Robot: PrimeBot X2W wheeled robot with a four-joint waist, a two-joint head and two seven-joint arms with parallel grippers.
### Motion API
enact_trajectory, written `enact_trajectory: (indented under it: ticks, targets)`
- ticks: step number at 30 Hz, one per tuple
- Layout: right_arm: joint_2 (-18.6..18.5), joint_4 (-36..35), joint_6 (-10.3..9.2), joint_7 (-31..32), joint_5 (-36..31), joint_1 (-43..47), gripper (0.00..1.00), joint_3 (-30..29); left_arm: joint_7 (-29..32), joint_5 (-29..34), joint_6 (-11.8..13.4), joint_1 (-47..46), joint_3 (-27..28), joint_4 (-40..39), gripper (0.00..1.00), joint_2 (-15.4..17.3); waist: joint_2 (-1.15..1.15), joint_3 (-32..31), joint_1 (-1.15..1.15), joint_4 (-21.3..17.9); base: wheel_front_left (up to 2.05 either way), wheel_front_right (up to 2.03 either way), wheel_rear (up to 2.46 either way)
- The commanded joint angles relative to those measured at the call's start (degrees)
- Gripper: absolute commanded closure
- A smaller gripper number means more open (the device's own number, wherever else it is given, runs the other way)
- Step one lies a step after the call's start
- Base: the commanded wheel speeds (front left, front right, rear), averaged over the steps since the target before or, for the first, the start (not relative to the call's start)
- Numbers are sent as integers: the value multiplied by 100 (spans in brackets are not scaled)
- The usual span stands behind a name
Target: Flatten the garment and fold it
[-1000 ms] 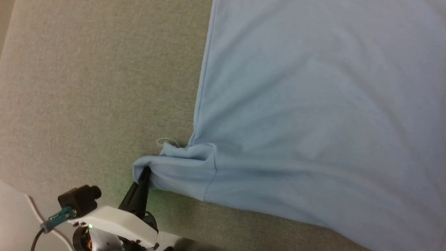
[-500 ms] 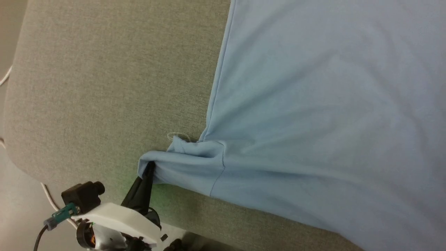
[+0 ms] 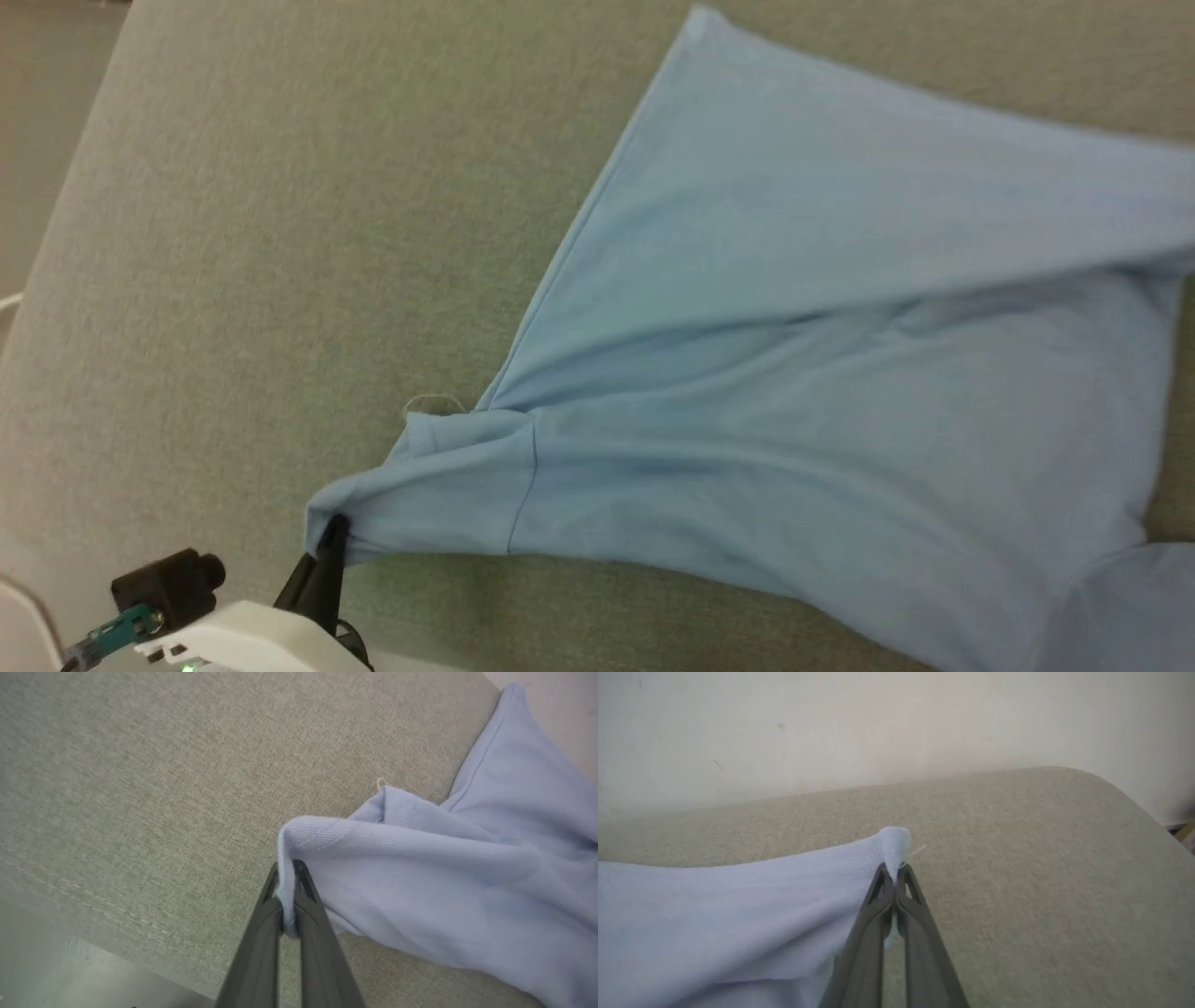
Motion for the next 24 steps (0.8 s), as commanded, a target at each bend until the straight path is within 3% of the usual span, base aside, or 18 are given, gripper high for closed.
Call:
enact_trajectory:
  ticks: [1,10,17,21,22,23,24]
  targets:
    - [146,-211,-5,33,108,351,100,-106,28,21,63,84,51,-80,100,56,0,-643,1,-544,0,0,0]
    - [719,-1204,-5,1614,215,2281,100,-485,188,58,184,330,69,-448,100,157,0,-903,1,-853,0,0,0]
    - [775,-890,-5,2995,360,2974,100,-537,249,114,197,306,-3,-625,100,211,0,-885,1,-936,0,0,0]
    - [777,-623,-5,3027,455,2997,100,-517,277,132,205,276,-31,-686,100,236,0,-869,1,-951,0,0,0]
    - [777,-616,-5,2956,461,2980,65,-497,284,136,203,271,-42,-697,100,243,0,-864,1,-949,0,0,0]
    - [777,-618,-5,2873,472,2952,0,-488,288,141,204,262,-50,-710,100,247,0,-857,1,-946,0,0,0]
    - [777,-636,-5,2780,463,2916,0,-487,292,143,202,254,-63,-723,100,248,0,-852,1,-941,0,0,0]
